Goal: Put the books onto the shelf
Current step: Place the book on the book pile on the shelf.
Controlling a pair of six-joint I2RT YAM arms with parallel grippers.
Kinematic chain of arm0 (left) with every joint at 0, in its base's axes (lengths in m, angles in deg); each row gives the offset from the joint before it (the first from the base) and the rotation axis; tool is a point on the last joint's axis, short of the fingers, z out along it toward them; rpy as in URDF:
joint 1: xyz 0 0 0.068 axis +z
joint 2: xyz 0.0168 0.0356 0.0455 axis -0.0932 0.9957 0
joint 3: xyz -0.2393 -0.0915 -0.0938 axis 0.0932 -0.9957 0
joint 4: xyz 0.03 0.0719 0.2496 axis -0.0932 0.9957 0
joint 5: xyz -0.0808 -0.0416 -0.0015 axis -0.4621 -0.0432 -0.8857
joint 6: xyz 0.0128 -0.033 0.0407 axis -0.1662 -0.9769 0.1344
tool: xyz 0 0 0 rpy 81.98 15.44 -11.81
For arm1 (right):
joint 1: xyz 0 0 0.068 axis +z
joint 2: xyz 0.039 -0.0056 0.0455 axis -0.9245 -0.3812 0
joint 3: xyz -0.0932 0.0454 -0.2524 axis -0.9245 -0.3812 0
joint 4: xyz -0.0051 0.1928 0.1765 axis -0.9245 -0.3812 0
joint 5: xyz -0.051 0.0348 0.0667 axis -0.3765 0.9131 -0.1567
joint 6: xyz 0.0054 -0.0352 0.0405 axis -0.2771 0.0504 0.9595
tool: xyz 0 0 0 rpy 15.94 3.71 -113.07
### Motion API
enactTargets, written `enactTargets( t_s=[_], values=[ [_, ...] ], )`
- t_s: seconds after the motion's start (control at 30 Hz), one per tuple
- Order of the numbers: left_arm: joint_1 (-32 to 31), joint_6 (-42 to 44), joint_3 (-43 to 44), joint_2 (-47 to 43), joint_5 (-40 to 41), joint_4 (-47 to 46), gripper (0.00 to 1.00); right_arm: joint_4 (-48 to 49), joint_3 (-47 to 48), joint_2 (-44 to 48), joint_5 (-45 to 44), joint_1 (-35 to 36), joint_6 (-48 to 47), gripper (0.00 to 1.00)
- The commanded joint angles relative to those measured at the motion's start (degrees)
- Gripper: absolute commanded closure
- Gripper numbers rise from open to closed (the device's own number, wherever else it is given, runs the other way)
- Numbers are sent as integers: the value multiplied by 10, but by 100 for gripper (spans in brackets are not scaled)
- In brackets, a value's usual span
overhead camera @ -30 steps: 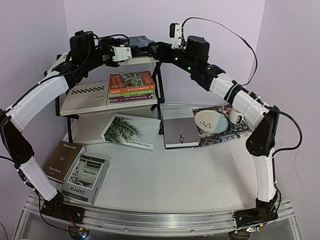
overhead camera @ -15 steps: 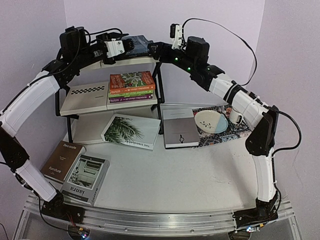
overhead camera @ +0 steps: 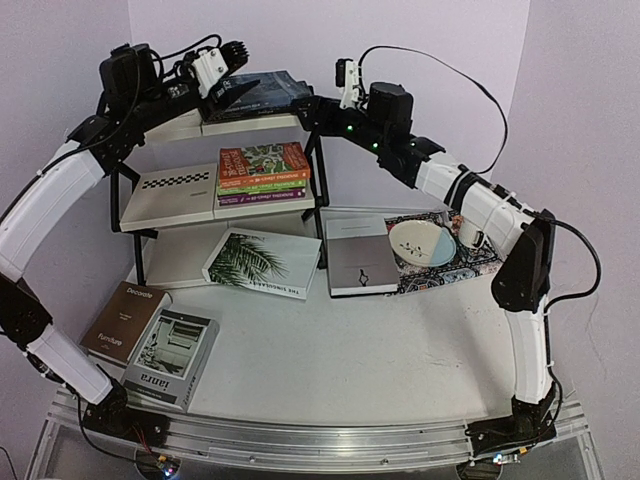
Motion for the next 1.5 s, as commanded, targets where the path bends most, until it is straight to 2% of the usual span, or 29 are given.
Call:
enactTargets(
  t_s=[0.0,0.13,0.23,0.33,0.37,0.5,0.63,0.83,1.07,1.3,1.47],
  values=[
    [-2,-149,-11,-72,-6,-7,44,37,-10,53,10,-2,-20,19],
    [-2,-247,-46,-111,41,-17,39,33,-19,60,10,-2,-25,13],
    [-2,-325,-63,-134,104,-14,27,33,-26,64,11,-2,-25,10],
    [-2,-372,-96,-157,139,-10,10,32,-30,68,12,-2,-26,6],
    [-2,-387,-101,-163,155,-4,7,32,-30,68,12,-2,-26,5],
    [-2,-450,-95,-166,242,50,4,25,-27,70,15,-2,-25,2],
    [-2,-501,-60,-139,290,141,0,16,-22,69,16,-2,-28,2],
    [-1,-540,-10,-98,310,233,0,14,-22,66,18,-2,-28,2],
    [-1,-516,-20,-95,315,245,1,13,-18,62,19,-2,-27,2],
    [0,-498,-17,-78,322,246,26,12,-18,61,17,-2,-28,2],
    [-1,-487,-2,-63,327,245,39,11,-19,63,15,-2,-31,2]
  ],
)
